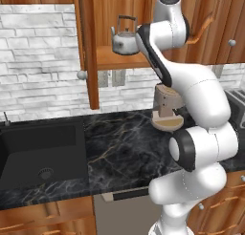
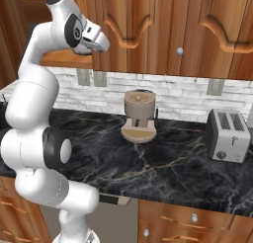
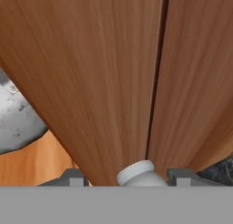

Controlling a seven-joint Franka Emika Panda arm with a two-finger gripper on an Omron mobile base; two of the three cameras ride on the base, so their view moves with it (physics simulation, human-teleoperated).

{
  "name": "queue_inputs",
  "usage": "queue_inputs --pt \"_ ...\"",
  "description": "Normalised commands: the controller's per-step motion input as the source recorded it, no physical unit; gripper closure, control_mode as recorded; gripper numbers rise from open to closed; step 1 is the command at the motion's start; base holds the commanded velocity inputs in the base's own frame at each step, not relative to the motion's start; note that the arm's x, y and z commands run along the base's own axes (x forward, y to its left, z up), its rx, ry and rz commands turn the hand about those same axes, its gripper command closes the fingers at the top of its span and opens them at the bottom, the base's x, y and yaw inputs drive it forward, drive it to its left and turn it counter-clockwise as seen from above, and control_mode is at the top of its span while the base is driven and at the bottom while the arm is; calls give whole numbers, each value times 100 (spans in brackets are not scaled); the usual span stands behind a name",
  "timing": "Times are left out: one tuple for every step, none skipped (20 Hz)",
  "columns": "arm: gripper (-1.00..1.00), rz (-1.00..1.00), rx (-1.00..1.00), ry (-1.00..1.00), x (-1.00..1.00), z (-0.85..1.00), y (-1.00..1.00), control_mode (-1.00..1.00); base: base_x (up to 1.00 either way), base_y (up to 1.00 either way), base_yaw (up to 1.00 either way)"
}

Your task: Open the cabinet, pick the kettle from the cabinet, and place it in the sink.

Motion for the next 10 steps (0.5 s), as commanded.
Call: queue_inputs --pt "100 -9 0 0 -1 4 3 -100 0 0 0" --pt "100 -7 0 0 -5 4 0 -100 0 0 0" --pt "100 -7 0 0 -7 4 0 -100 0 0 0" --pt "100 -6 0 0 -8 3 0 -100 0 0 0" --pt "100 -5 0 0 -11 4 0 -100 0 0 0" --pt "100 -5 0 0 -12 3 0 -100 0 0 0" --pt "100 -5 0 0 -14 3 0 -100 0 0 0" --pt "100 -5 0 0 -15 3 0 -100 0 0 0" --pt "100 -5 0 0 -17 3 0 -100 0 0 0" --pt "100 -5 1 0 -19 3 0 -100 0 0 0"
